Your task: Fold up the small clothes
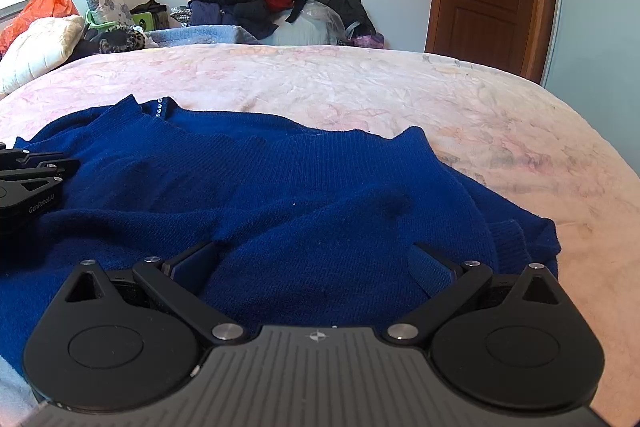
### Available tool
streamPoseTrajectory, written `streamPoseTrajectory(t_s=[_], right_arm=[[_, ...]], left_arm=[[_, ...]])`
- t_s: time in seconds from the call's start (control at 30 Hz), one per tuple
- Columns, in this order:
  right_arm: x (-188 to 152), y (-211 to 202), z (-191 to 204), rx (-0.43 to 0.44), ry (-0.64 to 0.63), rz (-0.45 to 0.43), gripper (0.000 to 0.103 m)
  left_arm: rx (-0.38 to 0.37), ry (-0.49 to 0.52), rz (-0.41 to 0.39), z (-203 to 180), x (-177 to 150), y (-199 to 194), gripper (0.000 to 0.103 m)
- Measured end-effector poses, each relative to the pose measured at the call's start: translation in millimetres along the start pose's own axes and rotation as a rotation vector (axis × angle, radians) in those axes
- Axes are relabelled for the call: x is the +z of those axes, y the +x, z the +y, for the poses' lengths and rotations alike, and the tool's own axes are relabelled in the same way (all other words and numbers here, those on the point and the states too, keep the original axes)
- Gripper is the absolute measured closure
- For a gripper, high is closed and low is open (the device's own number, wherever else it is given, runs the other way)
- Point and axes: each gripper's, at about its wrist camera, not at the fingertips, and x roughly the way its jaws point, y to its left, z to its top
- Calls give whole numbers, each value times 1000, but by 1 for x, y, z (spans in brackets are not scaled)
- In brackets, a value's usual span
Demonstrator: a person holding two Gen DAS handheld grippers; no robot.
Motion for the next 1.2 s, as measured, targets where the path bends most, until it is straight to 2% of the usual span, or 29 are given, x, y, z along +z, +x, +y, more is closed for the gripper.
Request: streamPoseTrajectory(t_s=[0.2,0.33,0.43,0.53,0.57,0.63,0.7,0.9,1.2], right_arm=[[0,-3,0,-6,40,17,0],[-1,-18,5,-19,47,2,1],[3,-31,18,11,-5,-25,1],[6,-44,39,40,-78,-69,1],[6,-48,46,46,-104,-82,1],[8,-54,62,50,-152,-102,1],[9,-60,72,55,-183,-121,1],[14,-73,91,104,-203,-128,1],[9,-82,107,121,-253,-130,1]], left_arm=[[-8,78,-17,2,-3,-10,89],[-100,34,11,32,-1,-22,87],[-140,-49,31,67,6,-23,71],[-109,-95,14,97,15,-22,52],[-84,-92,13,102,17,-20,43],[-13,-80,14,110,20,-16,39],[9,-70,36,115,21,-13,34],[18,-63,66,113,17,-9,31],[5,-82,98,115,19,1,30]])
